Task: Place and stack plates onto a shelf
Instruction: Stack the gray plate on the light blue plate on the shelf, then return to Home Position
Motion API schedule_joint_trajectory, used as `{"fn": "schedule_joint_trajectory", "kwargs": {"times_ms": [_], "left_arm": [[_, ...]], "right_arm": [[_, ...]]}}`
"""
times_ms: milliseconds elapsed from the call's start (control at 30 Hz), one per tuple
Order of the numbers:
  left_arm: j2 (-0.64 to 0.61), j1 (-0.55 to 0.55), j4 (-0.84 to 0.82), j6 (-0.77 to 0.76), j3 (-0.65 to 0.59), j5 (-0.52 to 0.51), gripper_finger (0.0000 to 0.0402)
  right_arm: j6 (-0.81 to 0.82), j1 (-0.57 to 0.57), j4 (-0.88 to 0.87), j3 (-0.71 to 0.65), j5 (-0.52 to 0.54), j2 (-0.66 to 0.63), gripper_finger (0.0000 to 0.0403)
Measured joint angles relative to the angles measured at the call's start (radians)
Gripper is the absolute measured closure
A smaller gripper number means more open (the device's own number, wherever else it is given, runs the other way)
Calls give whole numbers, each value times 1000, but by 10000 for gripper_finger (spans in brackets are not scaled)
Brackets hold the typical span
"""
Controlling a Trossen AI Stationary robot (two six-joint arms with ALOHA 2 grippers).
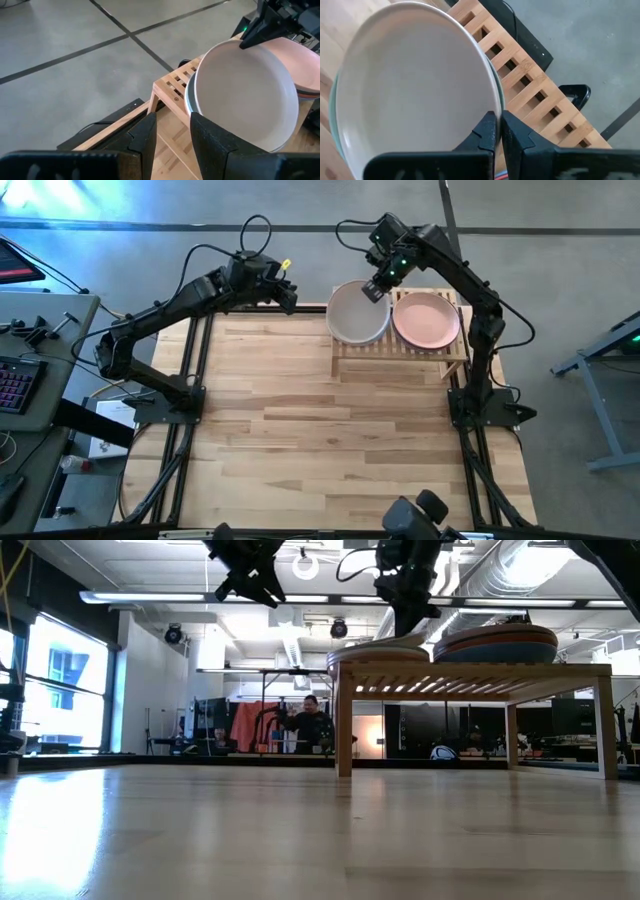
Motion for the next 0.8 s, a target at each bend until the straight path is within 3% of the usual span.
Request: {"fn": "schedule_joint_trajectory", "kwargs": {"times_ms": [167, 533, 800], "left_arm": [[0, 0, 2, 0, 0, 0, 296], [0, 6, 3, 0, 0, -11, 296], [-14, 6, -16, 0, 0, 80, 296]], "right_arm": [[-26, 0, 0, 0, 0, 0, 386], [-26, -7, 2, 12, 60, 0, 287], [-65, -20, -9, 115, -48, -2, 279]]}}
